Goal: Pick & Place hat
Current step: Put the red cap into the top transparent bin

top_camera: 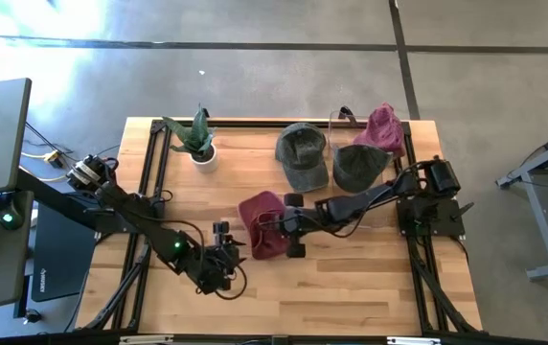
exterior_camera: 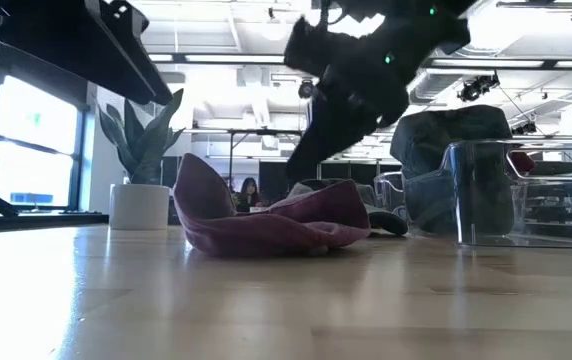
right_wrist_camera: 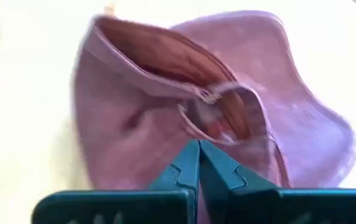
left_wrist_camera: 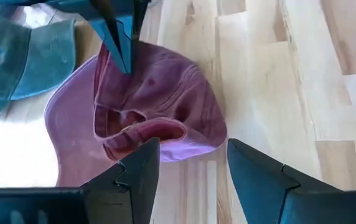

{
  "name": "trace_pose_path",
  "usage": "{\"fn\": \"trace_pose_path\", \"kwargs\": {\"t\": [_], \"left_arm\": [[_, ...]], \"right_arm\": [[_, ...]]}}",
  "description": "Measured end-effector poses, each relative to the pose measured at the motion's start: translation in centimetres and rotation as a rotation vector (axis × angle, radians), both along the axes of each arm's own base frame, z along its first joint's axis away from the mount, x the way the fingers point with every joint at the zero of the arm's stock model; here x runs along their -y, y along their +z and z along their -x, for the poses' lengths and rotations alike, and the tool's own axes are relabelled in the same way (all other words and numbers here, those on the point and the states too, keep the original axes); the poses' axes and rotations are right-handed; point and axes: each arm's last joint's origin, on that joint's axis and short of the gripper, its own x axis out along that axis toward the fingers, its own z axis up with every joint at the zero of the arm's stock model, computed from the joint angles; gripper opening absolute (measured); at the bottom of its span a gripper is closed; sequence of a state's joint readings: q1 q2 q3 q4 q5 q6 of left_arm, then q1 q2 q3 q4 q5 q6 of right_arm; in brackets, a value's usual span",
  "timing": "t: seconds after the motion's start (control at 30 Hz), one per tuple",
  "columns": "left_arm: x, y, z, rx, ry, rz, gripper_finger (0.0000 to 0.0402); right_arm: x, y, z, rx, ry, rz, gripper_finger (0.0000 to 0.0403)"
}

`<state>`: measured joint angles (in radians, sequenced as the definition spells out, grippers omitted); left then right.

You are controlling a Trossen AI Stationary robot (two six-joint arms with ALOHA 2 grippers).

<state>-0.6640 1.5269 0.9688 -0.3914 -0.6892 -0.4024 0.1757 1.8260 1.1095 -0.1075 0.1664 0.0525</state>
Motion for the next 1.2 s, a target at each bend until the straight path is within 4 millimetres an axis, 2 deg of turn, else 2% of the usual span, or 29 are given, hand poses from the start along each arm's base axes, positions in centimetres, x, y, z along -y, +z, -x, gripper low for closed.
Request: {"fn": "trace_pose_path", "kwargs": {"t": [0.3,0.6,0.73,0.97,1.2], "left_arm": [[0.6,-1.2,-0.9,-0.018,-0.066,-0.047,0.0182],[1.3,-1.9,-1.2,-0.088,-0.252,-0.061,0.0182],[1.5,-1.9,-1.2,-0.124,-0.374,-0.121,0.0182],[1.6,-1.9,-1.2,-0.140,-0.501,-0.222,0.0182],[1.9,-1.6,-1.5,-0.118,-0.655,-0.319,0.0182]], "right_arm": [[-0.8,0.2,0.1,0.016,0.028,0.002,0.0006],[-0.8,0.2,0.1,0.011,0.031,0.001,0.0007],[-0.7,0.1,1.0,-0.082,0.048,0.025,0.0007],[-1.4,3.5,4.5,-0.167,-0.027,0.062,0.0007],[-3.3,6.9,7.2,-0.082,-0.081,0.134,0.0007]]}}
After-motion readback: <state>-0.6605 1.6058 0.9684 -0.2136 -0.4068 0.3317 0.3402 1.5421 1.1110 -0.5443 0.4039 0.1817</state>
